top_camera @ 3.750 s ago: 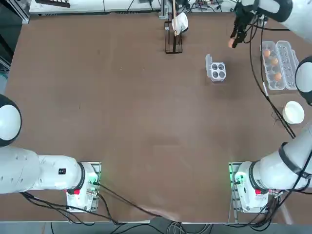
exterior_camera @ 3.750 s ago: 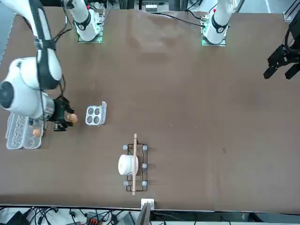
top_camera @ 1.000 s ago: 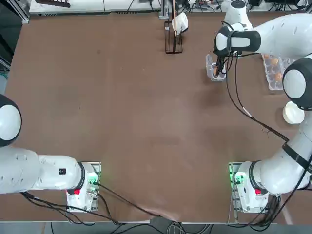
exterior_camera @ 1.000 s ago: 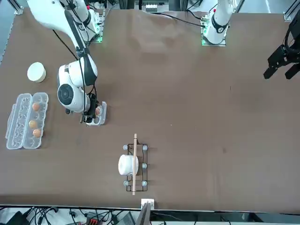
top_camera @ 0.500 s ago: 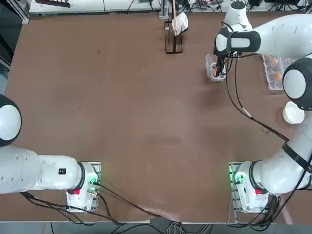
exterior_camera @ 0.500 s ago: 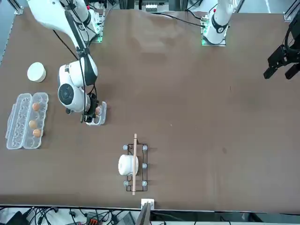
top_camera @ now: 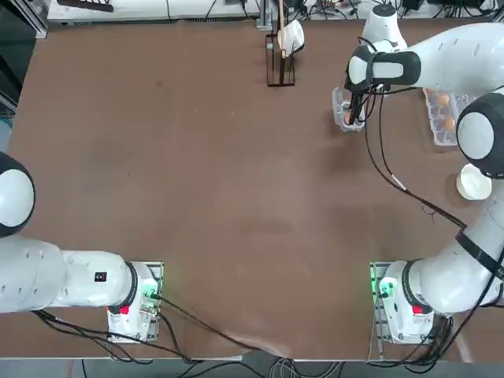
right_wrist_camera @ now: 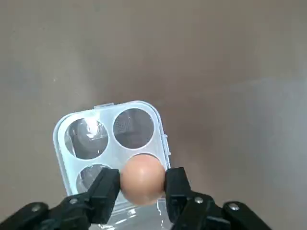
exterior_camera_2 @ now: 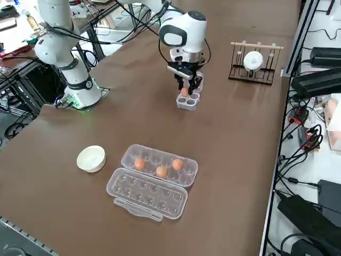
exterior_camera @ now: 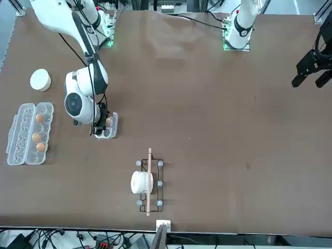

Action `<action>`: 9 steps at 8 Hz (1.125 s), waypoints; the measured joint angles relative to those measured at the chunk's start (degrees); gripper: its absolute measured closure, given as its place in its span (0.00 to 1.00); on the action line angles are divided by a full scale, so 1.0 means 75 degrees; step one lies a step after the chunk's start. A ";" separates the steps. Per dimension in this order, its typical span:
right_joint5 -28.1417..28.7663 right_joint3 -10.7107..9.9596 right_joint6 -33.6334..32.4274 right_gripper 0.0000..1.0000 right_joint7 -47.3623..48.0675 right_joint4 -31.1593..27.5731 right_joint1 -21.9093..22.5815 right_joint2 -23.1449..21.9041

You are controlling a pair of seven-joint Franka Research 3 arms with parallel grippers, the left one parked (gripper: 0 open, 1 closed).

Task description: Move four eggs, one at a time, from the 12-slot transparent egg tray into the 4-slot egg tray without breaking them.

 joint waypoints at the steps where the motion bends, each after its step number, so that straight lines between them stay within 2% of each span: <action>1: 0.0000 -0.0012 0.0001 0.27 0.0019 0.0000 0.0000 -0.0007; 2: 0.0000 -0.0028 0.0001 0.10 0.0038 0.0000 0.0000 -0.0031; 3: 0.0000 -0.0042 0.0002 0.01 0.0043 0.0006 0.0000 -0.0086; 5: -0.0023 -0.0046 -0.0105 0.00 0.0008 0.0091 -0.0001 -0.0292; 6: -0.0058 -0.0055 -0.0502 0.00 -0.0230 0.0287 -0.0004 -0.0457; 8: -0.0079 -0.0142 -0.1612 0.00 -0.1398 0.0882 -0.0101 -0.0772; 9: -0.0084 -0.0191 -0.1871 0.00 -0.2124 0.1118 -0.0288 -0.0845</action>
